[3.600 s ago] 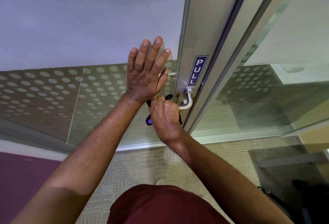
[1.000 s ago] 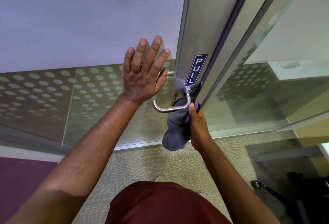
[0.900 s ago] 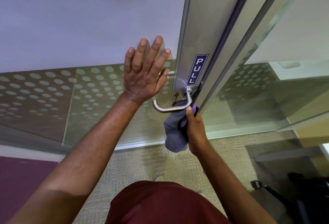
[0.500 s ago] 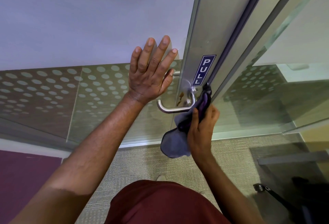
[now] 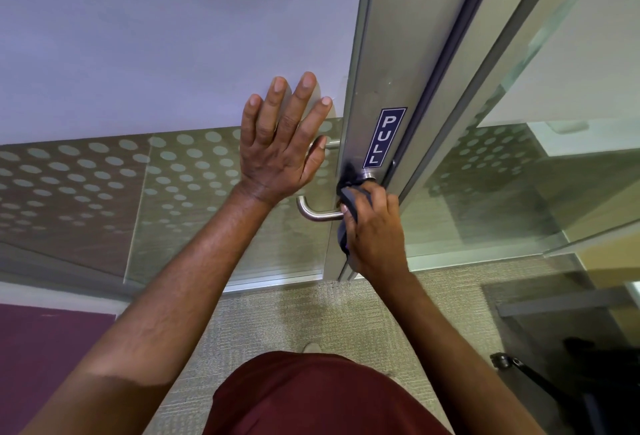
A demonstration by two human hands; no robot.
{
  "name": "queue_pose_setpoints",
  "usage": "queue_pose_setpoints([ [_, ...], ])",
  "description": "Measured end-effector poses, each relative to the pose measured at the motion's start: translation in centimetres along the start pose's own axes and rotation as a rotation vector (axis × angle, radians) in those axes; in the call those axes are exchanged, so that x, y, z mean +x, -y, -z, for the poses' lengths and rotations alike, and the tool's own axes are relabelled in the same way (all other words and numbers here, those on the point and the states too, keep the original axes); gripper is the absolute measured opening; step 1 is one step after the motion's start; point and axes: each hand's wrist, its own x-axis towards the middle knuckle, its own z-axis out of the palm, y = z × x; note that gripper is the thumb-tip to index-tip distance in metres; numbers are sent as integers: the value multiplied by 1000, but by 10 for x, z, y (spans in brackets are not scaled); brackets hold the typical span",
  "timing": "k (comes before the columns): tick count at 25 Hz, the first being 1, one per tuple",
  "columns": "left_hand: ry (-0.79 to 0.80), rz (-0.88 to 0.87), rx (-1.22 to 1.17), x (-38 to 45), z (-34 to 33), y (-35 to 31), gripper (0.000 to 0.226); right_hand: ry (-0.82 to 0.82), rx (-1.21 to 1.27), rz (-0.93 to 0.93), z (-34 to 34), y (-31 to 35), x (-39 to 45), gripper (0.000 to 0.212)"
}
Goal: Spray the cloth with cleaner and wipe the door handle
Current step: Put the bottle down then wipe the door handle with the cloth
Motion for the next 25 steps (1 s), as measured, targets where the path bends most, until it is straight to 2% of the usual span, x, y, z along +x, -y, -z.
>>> queue_pose_setpoints([
  [3, 5, 0, 0, 1, 1, 0, 56, -97, 269, -118, -11, 8, -21, 49],
  [5, 8, -4, 1, 1, 2, 0, 56, -63, 325, -61, -21, 18, -40, 62],
  [8, 8, -9, -13, 2, 3, 0, 57, 15, 200, 51, -32, 43, -42, 81],
  [12, 1, -17, -23, 1, 3, 0, 59, -32, 54, 137, -34, 67, -32, 71],
  [17, 10, -11, -24, 2, 2, 0, 57, 58, 154, 183, -30, 43, -42, 83],
  [21, 21, 11, -18, 0, 2, 0, 56, -36, 534, -20, -26, 11, -53, 76],
  [23, 16, 14, -18, 0, 2, 0, 56, -135, 811, -277, -21, -4, -51, 59],
  [25, 7, 9, -13, 1, 1, 0, 56, -282, 885, -397, -10, -15, -48, 45],
])
